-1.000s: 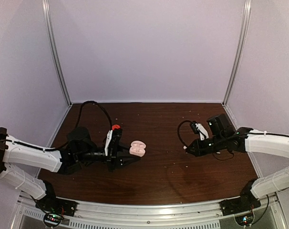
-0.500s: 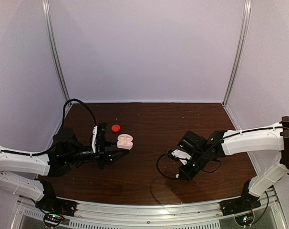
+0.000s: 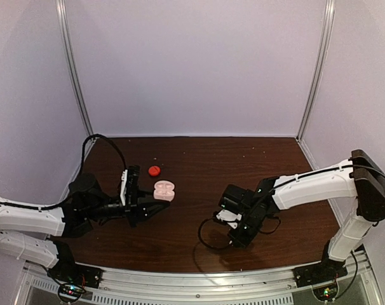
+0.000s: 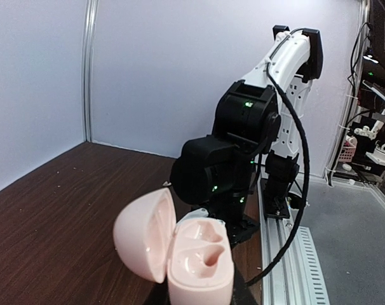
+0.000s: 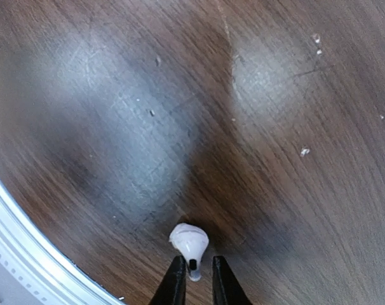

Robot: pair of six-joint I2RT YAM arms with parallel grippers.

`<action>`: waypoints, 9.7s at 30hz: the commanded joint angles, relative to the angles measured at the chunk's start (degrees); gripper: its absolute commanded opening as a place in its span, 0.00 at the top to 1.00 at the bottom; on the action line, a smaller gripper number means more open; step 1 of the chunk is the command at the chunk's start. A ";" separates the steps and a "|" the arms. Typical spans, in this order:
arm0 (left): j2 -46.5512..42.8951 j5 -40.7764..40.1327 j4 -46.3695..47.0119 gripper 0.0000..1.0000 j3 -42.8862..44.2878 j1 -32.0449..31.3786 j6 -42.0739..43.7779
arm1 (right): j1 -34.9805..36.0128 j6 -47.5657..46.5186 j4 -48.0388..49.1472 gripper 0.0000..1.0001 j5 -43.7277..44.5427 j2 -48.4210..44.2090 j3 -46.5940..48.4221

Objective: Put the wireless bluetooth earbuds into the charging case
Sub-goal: Place the left earbud at the center of the board, then pick up the left earbud from the center of the board, then insert the left earbud into the left side groove of the charging case, then adjust the left earbud in the left side groove of the charging case, then move the right earbud to the center of the board.

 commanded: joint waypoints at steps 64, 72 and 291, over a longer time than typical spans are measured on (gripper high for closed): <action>2.25 -0.58 10.69 1.00 -3.24 1.36 0.08 | 1.73 -5.87 14.82 0.90 6.94 -16.51 17.98; 4.48 8.41 16.62 1.00 -3.53 1.31 5.65 | 10.03 -14.19 22.58 0.88 6.38 -19.44 20.70; 8.53 4.95 20.87 1.00 -3.27 -2.15 6.73 | -50.43 3.41 17.81 0.62 10.86 5.79 0.65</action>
